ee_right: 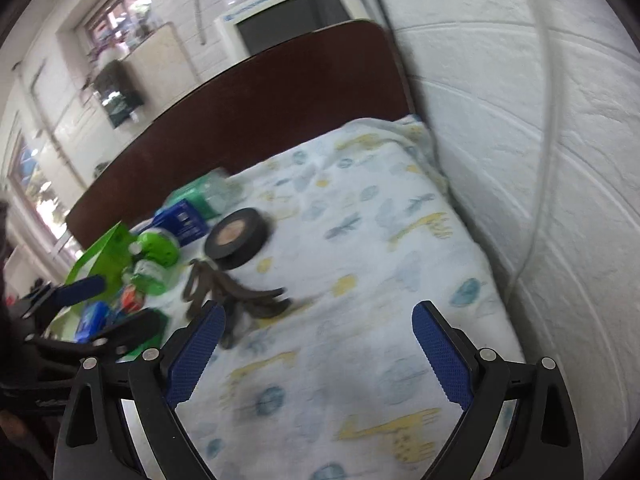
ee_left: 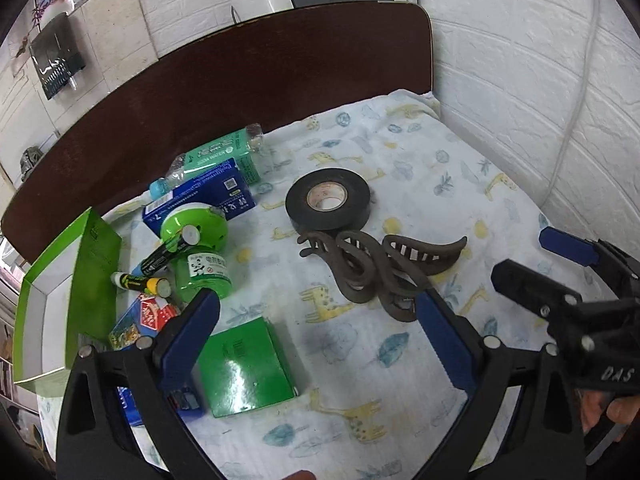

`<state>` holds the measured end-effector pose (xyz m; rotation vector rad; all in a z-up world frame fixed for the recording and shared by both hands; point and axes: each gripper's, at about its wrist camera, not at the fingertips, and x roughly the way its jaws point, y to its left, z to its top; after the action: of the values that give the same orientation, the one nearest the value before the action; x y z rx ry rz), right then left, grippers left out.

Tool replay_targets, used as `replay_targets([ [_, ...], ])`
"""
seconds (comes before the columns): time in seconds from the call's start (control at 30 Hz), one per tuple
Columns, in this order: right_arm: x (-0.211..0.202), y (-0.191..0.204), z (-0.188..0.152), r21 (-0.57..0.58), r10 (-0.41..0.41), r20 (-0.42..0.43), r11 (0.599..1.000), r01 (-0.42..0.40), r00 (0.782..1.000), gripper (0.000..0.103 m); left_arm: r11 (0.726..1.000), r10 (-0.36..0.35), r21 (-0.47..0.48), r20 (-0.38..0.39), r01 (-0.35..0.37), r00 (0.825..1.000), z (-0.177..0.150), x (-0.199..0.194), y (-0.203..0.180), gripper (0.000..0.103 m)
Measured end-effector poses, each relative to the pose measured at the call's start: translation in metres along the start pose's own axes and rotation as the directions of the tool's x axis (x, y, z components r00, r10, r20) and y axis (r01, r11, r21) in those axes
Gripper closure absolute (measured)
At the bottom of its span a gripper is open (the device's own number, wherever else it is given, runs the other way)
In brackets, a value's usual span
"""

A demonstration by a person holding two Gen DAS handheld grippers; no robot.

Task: Organize rigid objects
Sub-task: 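Move the right gripper toward the brown claw clip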

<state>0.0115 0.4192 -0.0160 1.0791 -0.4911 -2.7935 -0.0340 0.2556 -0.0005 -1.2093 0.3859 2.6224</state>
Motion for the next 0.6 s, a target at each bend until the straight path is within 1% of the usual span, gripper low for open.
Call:
replay_targets([
  [0.07, 0.003, 0.005, -0.001, -0.008, 0.014, -0.015, 1.0, -0.014, 1.0, 0.008, 0.999, -0.046, -0.026, -0.022, 0.045, 0.999, 0.005, 0.008, 0.002, 0.005],
  [0.13, 0.008, -0.003, -0.002, 0.049, 0.019, -0.034, 0.999, -0.017, 0.999, 0.008, 0.997, -0.073, -0.02, -0.023, 0.073, 0.997, 0.01, 0.013, -0.001, 0.005],
  [0.17, 0.01, -0.007, -0.002, 0.071, 0.019, -0.036, 0.997, -0.017, 0.999, 0.008, 0.997, -0.07, -0.014, -0.027, 0.07, 0.997, 0.012, 0.016, -0.003, 0.005],
  [0.23, 0.012, -0.013, -0.001, 0.081, -0.026, -0.041, 0.996, 0.03, 0.999, 0.008, 0.995, -0.096, -0.007, -0.04, 0.096, 0.995, 0.016, 0.023, -0.011, 0.005],
  [0.27, 0.012, -0.014, -0.001, 0.075, -0.05, -0.036, 0.996, 0.052, 0.998, 0.008, 0.994, -0.113, -0.011, -0.054, 0.113, 0.992, 0.017, 0.027, -0.015, 0.006],
  [0.33, 0.008, -0.019, 0.0, 0.076, -0.084, -0.023, 0.993, 0.085, 0.996, 0.008, 0.99, -0.139, -0.035, -0.064, 0.137, 0.988, 0.018, 0.031, -0.023, 0.007],
  [0.43, 0.0, -0.035, 0.002, 0.119, -0.101, -0.005, 0.988, 0.101, 0.995, 0.008, 0.973, -0.222, -0.083, -0.092, 0.215, 0.971, 0.02, 0.037, -0.031, 0.007],
  [0.47, -0.004, -0.041, 0.004, 0.138, -0.107, 0.004, 0.985, 0.106, 0.994, 0.008, 0.968, -0.241, -0.088, -0.087, 0.234, 0.967, 0.021, 0.036, -0.034, 0.006],
  [0.57, -0.015, -0.055, 0.007, 0.179, -0.142, 0.031, 0.975, 0.135, 0.989, 0.008, 0.945, -0.324, -0.065, -0.073, 0.319, 0.943, 0.02, 0.026, -0.04, 0.006],
  [0.6, -0.018, -0.057, 0.008, 0.182, -0.151, 0.04, 0.973, 0.141, 0.988, 0.008, 0.946, -0.324, -0.057, -0.061, 0.32, 0.944, 0.019, 0.022, -0.04, 0.006],
])
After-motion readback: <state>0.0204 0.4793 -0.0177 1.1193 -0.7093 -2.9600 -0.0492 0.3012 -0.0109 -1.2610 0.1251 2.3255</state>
